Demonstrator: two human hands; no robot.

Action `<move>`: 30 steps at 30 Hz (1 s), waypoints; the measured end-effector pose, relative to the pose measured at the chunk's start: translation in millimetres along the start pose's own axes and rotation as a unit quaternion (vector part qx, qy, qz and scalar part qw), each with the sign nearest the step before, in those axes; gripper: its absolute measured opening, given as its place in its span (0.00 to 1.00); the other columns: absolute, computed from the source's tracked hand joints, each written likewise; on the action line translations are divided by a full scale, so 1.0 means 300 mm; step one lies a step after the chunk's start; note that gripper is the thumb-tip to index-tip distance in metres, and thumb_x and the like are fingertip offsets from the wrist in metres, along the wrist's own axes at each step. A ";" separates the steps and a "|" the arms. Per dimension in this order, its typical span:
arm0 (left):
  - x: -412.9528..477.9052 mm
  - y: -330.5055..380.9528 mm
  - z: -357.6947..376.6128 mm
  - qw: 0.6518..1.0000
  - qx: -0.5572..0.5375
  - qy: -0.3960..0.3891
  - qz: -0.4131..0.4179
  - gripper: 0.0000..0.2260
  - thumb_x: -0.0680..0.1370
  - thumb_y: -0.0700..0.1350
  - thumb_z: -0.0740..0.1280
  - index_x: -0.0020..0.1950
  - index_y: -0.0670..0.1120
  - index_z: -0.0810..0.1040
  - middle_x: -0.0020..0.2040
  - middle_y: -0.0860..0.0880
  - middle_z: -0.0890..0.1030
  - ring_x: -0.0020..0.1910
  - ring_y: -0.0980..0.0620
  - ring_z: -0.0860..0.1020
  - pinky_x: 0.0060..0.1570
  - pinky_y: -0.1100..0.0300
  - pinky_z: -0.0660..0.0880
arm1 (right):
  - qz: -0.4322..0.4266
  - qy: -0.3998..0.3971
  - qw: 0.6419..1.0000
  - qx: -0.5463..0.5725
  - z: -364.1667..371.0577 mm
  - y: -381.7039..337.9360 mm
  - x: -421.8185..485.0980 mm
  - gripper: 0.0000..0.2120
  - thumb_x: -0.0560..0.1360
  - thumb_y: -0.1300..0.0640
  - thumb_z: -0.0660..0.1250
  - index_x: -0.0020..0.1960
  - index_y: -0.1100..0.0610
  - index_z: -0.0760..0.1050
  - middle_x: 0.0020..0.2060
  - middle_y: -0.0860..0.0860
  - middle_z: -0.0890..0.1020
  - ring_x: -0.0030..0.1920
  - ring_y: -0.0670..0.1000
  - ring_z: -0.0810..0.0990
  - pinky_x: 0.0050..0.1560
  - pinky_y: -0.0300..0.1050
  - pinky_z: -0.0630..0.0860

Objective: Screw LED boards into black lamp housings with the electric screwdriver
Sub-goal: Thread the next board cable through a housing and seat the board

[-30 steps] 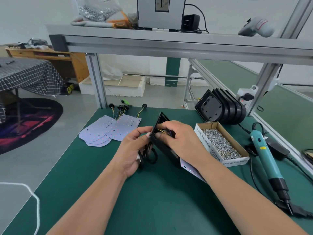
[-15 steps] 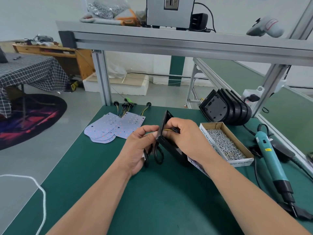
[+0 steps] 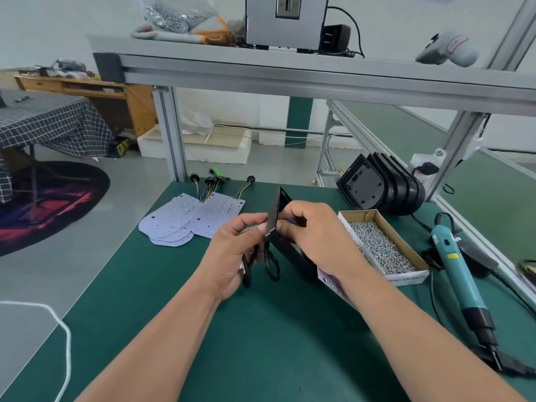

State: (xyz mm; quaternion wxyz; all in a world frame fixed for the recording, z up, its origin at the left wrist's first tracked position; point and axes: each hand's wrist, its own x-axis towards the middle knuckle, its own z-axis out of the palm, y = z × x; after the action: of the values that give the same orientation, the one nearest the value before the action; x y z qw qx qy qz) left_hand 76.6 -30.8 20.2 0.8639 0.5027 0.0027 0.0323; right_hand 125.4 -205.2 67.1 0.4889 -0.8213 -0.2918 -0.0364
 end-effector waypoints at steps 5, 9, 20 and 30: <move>0.005 -0.006 -0.012 1.000 -0.016 0.022 -0.006 0.09 0.73 0.43 0.76 0.52 0.49 0.89 0.43 0.45 0.84 0.36 0.50 0.75 0.39 0.56 0.71 | 0.000 -0.078 0.997 0.022 -0.002 -0.004 -0.001 0.10 0.78 0.49 0.71 0.52 0.33 0.85 0.49 0.41 0.84 0.51 0.42 0.84 0.54 0.39 0.78; 0.016 -0.013 -0.005 0.999 -0.029 0.014 -0.034 0.13 0.76 0.43 0.74 0.60 0.47 0.87 0.46 0.44 0.84 0.39 0.51 0.77 0.43 0.55 0.74 | 0.025 -0.046 0.997 0.056 -0.004 0.004 -0.006 0.11 0.79 0.55 0.69 0.55 0.42 0.86 0.48 0.45 0.86 0.51 0.50 0.86 0.60 0.59 0.81; 0.008 -0.015 -0.021 0.998 -0.039 -0.012 -0.041 0.10 0.74 0.43 0.75 0.55 0.49 0.88 0.44 0.46 0.85 0.37 0.52 0.79 0.43 0.56 0.77 | -0.019 -0.013 0.997 -0.077 0.015 -0.006 -0.013 0.06 0.78 0.56 0.71 0.43 0.49 0.83 0.41 0.47 0.79 0.42 0.47 0.80 0.45 0.48 0.77; 0.025 -0.022 -0.017 0.999 -0.018 -0.006 -0.033 0.10 0.84 0.38 0.67 0.61 0.45 0.86 0.49 0.44 0.87 0.40 0.50 0.83 0.40 0.56 0.81 | 0.046 -0.043 0.996 0.059 -0.057 -0.001 -0.030 0.12 0.78 0.54 0.72 0.61 0.48 0.81 0.51 0.50 0.85 0.52 0.46 0.83 0.58 0.47 0.78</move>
State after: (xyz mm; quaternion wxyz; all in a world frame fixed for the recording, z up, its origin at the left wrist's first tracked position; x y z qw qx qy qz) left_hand 84.2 -29.3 12.2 0.8732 0.4872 0.0138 0.0013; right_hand 121.6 -223.4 73.1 0.5249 -0.8043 -0.2759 0.0388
